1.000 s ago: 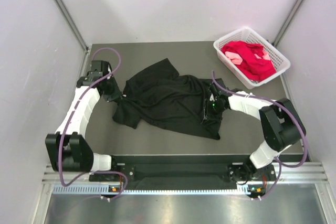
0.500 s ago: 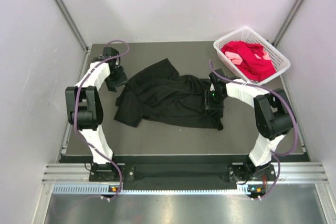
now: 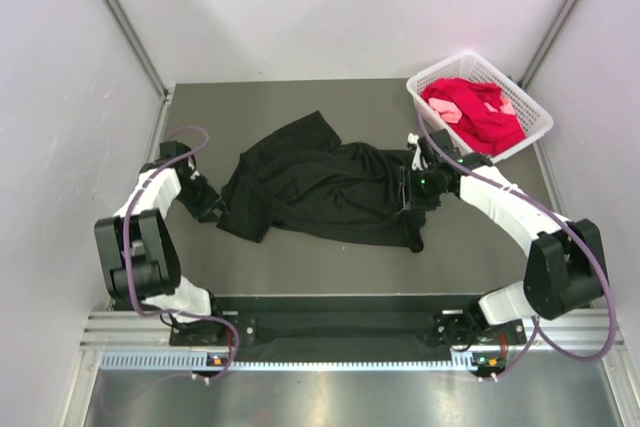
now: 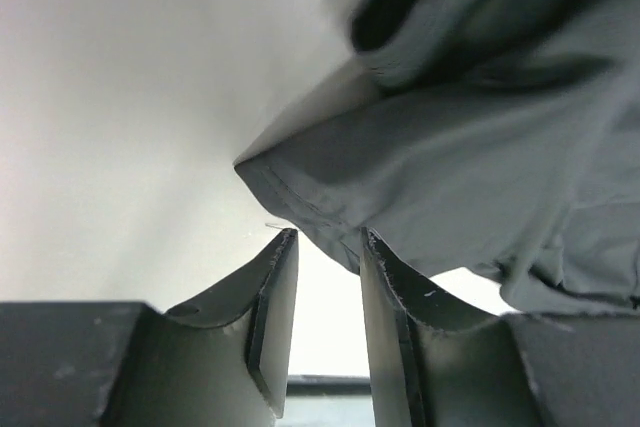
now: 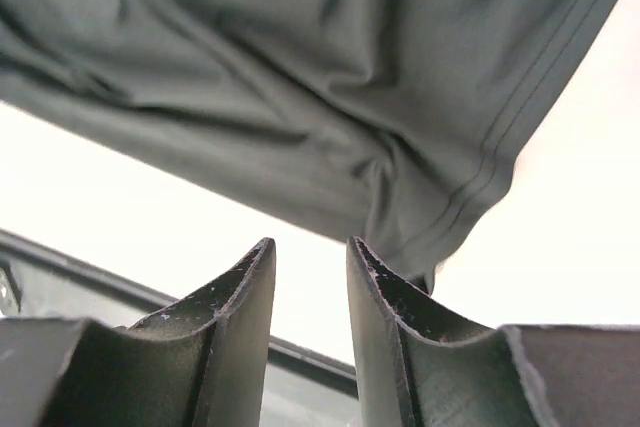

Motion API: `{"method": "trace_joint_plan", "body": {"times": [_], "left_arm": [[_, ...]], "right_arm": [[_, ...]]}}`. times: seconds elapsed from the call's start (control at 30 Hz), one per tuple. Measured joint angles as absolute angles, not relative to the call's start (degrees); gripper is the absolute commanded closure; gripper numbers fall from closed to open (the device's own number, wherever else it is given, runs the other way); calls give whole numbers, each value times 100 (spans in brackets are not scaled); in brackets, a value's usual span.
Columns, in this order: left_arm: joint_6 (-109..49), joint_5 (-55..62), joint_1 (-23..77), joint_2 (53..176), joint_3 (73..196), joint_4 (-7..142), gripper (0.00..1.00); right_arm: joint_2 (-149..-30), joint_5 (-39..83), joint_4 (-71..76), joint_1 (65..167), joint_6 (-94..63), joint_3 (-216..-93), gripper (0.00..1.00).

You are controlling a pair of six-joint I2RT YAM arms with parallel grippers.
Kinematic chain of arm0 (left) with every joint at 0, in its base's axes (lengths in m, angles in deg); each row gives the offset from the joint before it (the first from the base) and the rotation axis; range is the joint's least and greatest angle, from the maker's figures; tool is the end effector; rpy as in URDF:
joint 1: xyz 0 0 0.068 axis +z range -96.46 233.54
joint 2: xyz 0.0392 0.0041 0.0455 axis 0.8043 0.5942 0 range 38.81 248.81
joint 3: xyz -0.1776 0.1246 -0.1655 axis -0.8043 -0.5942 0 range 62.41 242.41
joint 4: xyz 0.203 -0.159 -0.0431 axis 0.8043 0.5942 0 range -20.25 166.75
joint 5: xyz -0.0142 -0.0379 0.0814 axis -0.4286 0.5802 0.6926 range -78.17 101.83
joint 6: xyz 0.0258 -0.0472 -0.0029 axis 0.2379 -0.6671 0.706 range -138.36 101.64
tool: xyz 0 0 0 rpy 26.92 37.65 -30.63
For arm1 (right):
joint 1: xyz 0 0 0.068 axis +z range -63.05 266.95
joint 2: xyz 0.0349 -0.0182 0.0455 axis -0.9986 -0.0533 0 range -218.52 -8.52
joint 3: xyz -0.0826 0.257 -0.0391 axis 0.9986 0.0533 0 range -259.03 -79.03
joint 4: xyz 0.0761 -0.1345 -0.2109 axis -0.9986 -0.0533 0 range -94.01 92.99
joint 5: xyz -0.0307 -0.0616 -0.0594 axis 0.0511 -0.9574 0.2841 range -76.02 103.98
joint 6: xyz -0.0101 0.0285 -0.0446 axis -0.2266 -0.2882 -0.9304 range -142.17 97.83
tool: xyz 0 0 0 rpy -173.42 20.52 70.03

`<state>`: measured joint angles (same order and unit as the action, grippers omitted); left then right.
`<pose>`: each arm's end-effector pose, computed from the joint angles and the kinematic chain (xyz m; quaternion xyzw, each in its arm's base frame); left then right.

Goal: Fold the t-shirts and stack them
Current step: Flatten the tshirt out

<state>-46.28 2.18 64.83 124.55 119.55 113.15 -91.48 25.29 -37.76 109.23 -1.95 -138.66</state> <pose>0.2737 0.0486 0.2085 -0.3178 0.9315 -0.1048 0.1423 0.2602 0.1142 0.2357 -0.0395 0.9692 0.1704 0.1732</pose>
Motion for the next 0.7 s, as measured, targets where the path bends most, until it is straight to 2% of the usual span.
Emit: {"method": "trace_joint_plan", "body": {"times": [0.13, 0.2, 0.27, 0.4, 0.7], "left_arm": [[-4567, -162, 6717, 13003, 11887, 11285, 60], [-4411, -191, 6789, 13198, 11949, 11313, 49], [-4256, -149, 6820, 13366, 12064, 11335, 44], [-3931, 21, 6818, 13545, 12252, 11317, 43], [-3316, 52, 6818, 13781, 12268, 11134, 49]], "right_arm": [[-8805, 2682, -3844, 10929, -271, -13606, 65], [-8735, 2719, -3879, 10929, -310, -13510, 65], [-8709, 2741, -3903, 10929, -328, -13449, 65], [-8665, 2772, -3894, 10932, -372, -13372, 66], [-8656, 2864, -3855, 10932, -400, -13364, 66]]}}
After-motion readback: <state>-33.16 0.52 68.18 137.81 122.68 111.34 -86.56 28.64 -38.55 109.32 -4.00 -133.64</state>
